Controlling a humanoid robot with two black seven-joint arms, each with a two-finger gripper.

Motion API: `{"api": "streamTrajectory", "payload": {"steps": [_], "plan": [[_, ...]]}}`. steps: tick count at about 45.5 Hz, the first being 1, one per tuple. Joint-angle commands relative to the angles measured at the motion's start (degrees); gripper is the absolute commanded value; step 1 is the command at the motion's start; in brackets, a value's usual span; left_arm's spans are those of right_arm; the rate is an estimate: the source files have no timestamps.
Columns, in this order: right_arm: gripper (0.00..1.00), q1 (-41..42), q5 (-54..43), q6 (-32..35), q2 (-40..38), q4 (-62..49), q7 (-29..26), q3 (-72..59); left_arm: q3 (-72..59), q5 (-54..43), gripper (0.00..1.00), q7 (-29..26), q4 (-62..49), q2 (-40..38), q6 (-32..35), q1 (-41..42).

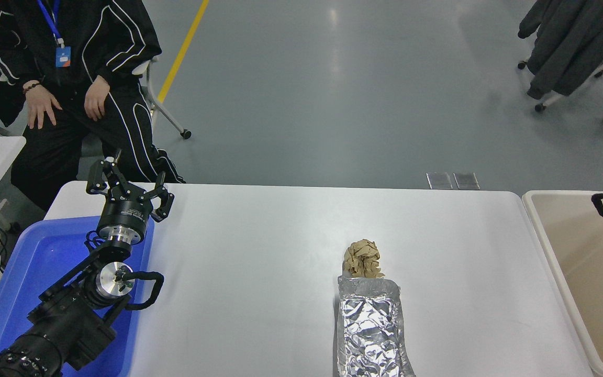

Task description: Dispose of the paper cup in the dustbin

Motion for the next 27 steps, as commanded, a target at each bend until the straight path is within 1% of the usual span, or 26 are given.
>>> {"api": "streamTrajectory", "payload": {"steps": [1, 4, 7, 17, 23, 27], "plan": [[1.00, 3.8, 0.6, 0.0, -0.6, 15.2, 0.3, 11.5, 0.0, 0.0, 1.00, 0.0, 0.0, 0.0, 0.0, 0.0], [1.00, 3.6, 0.5, 0.0, -0.8, 18.7, 1.2, 12.5, 0.0, 0.0, 1.00, -0.1, 0.0, 0.0, 0.0, 0.0], [1.00, 2.6, 0.5, 0.1, -0.7, 21.6, 3.8, 14.4, 0.0, 0.0, 1.00, 0.0, 0.0, 0.0, 0.0, 0.0], [1.00, -6.9, 0.0, 0.9, 1.3, 25.9, 11.9, 17.6, 0.0, 0.0, 1.00, 0.0, 0.0, 0.0, 0.0, 0.0], [1.00, -13.2, -0.1, 1.0, 2.7, 28.6, 18.3, 20.1, 0.0, 0.0, 1.00, 0.0, 0.0, 0.0, 0.0, 0.0], [1.00, -16.7, -0.2, 1.0, 3.8, 29.8, 20.6, 20.7, 0.0, 0.0, 1.00, 0.0, 0.0, 0.0, 0.0, 0.0]]}}
